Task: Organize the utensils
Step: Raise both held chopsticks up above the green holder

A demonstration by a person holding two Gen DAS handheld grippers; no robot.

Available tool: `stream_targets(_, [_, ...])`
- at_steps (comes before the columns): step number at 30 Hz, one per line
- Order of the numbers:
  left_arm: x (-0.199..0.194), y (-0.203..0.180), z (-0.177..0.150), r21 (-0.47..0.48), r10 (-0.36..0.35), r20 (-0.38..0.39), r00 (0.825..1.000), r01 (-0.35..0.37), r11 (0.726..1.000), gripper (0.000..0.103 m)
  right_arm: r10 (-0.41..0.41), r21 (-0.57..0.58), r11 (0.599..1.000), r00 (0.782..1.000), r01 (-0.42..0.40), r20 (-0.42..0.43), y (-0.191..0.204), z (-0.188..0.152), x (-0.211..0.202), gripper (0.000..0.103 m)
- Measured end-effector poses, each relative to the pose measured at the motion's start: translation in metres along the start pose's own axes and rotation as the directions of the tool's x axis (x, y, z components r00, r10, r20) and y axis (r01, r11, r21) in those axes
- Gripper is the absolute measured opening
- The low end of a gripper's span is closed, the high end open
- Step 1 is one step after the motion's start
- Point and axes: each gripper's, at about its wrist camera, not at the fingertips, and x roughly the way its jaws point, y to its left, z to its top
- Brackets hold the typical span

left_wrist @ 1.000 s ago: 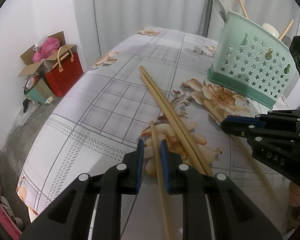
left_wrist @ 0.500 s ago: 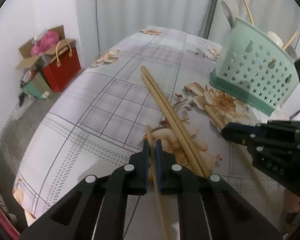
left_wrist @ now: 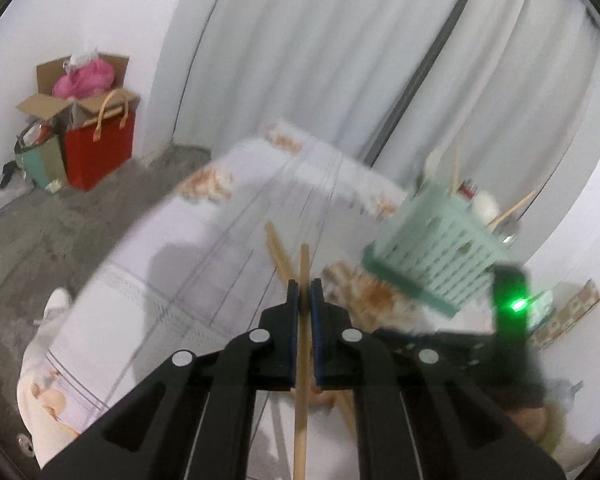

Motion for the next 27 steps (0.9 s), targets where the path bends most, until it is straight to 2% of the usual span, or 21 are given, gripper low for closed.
stream_targets(4, [-0.027,-0.004,0.016,-0.010,-0.076,0.079,0.994,0.077,0.997,0.005,0.011,0.006,1.000,0.999,-0.012,0.046,-0.001,-0.003,-0.013,0.004])
stream_targets(10, [-0.057,-0.025,0.037,0.038,-0.161,0.190,0.969,0.156,0.987,0.005,0.021,0.022,0.999,0.993,-0.024,0.120,-0.005,-0.004,-0.041,0.004])
stream_targets(17, [-0.064,-0.054,0.070,0.103,-0.263,0.243,0.934,0.245,0.964,0.005,0.022,0.075,0.997,0.982,-0.036,0.187,-0.019,-0.007,-0.067,0.004])
stream_targets(20, [-0.062,-0.069,0.095,0.112,-0.326,0.273,0.905,0.306,0.945,0.005,0.017,0.094,0.995,0.978,-0.037,0.209,-0.027,-0.010,-0.076,0.004])
stream_targets(24, [-0.059,-0.094,0.131,0.138,-0.391,0.346,0.853,0.366,0.921,0.005,0.010,0.114,0.993,0.971,-0.038,0.239,-0.036,-0.012,-0.090,0.004])
stream_targets(27, [-0.046,-0.114,0.155,0.145,-0.451,0.362,0.816,0.428,0.892,0.005,0.006,0.124,0.991,0.967,-0.039,0.254,-0.038,-0.014,-0.097,0.004])
